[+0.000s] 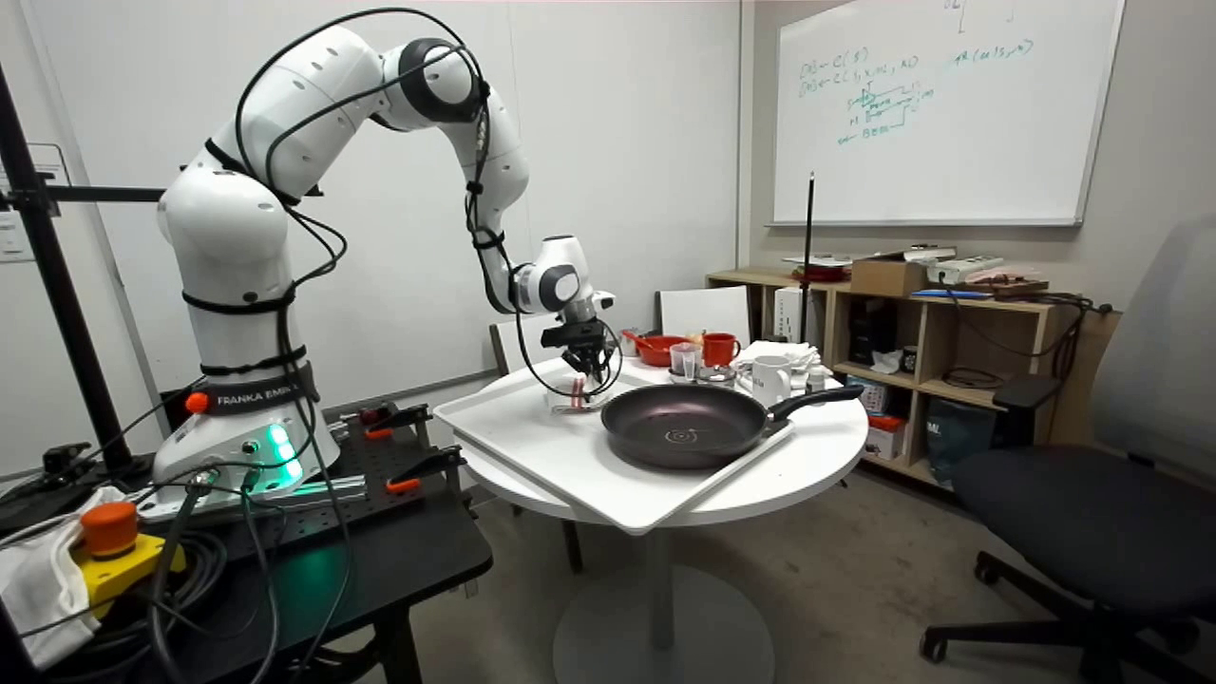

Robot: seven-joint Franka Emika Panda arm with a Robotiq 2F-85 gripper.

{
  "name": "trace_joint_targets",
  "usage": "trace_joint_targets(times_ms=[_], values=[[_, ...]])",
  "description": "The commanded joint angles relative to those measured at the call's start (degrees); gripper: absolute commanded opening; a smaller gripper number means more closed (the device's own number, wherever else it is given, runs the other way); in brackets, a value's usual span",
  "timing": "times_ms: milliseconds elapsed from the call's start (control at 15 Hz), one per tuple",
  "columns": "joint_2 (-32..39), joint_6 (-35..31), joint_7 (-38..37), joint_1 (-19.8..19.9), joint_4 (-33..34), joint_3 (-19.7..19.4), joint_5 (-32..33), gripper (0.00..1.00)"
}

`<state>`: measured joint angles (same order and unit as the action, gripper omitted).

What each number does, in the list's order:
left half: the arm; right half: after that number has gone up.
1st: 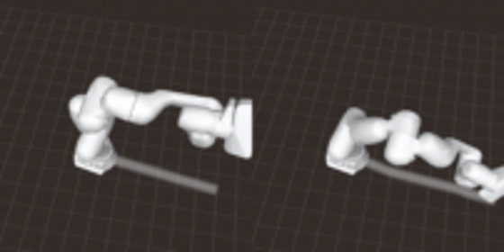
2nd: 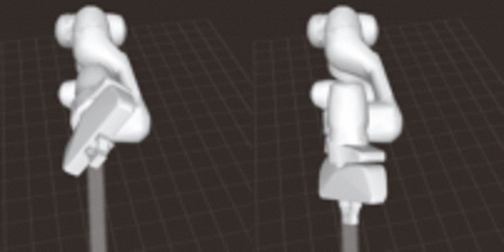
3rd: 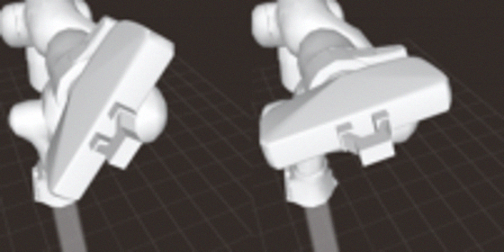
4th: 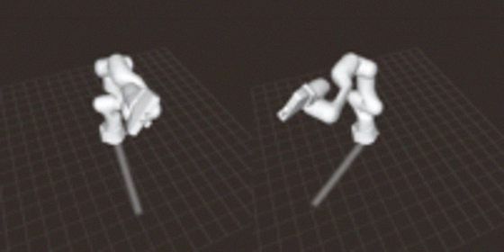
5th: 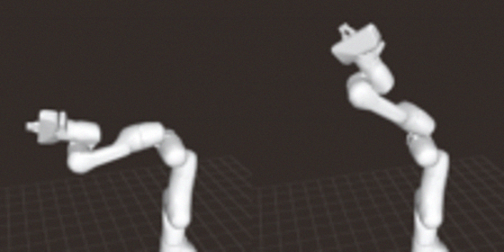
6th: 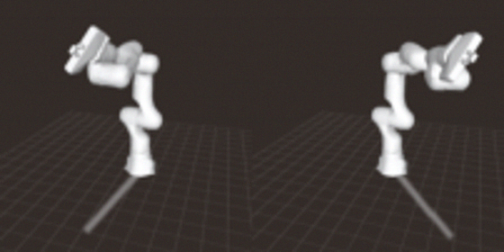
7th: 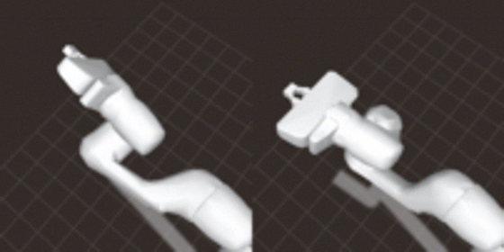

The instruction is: Pick up the white and red towel and use it to wipe the black pan, set the towel down on the tray

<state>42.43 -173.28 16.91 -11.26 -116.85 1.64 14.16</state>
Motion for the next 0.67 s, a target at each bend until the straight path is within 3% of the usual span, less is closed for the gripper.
trace_joint_targets(times_ms=[0, 600], values=[[-2.7, 8.3, -0.3, 2.7, 1.3, 3.7, -0.5, 0.03], [-2.4, 22.6, -0.4, 4.8, 11.0, 5.2, -3.2, 0.03]])
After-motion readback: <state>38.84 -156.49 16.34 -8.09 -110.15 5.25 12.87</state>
